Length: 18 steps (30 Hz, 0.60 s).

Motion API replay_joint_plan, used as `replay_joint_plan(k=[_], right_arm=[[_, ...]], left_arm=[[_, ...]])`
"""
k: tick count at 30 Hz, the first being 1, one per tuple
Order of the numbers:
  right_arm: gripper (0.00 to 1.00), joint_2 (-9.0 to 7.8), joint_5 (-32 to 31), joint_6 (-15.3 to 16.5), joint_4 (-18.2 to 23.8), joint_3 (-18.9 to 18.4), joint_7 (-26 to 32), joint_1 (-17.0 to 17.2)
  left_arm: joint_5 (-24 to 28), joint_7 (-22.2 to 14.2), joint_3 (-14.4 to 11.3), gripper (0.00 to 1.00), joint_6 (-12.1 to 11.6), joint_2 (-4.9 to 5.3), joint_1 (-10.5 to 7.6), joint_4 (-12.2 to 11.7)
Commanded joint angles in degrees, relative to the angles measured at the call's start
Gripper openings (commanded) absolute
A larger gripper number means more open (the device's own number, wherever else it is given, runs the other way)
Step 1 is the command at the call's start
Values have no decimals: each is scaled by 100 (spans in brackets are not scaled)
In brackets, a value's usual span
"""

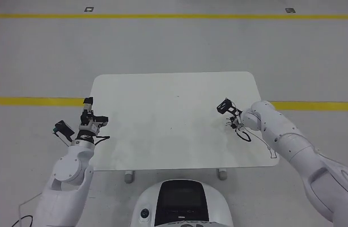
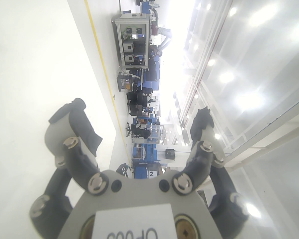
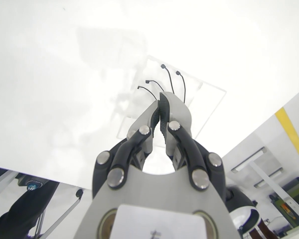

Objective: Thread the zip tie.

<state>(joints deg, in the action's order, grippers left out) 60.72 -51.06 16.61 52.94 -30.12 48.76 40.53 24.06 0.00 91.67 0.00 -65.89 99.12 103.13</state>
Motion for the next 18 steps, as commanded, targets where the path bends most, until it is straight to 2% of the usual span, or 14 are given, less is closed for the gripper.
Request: replay_joint_plan(k=[1, 7, 18], right_arm=[[5, 48, 5, 26, -108, 9, -28, -27], [11, 203, -19, 117, -444, 41, -129, -110], [11, 447, -141, 194, -934, 77, -279, -233]], left_arm=[[0, 0, 0, 100, 0, 0, 0, 0], [0, 0, 0, 100, 0, 0, 0, 0], [0, 0, 0, 100, 0, 0, 0, 0]])
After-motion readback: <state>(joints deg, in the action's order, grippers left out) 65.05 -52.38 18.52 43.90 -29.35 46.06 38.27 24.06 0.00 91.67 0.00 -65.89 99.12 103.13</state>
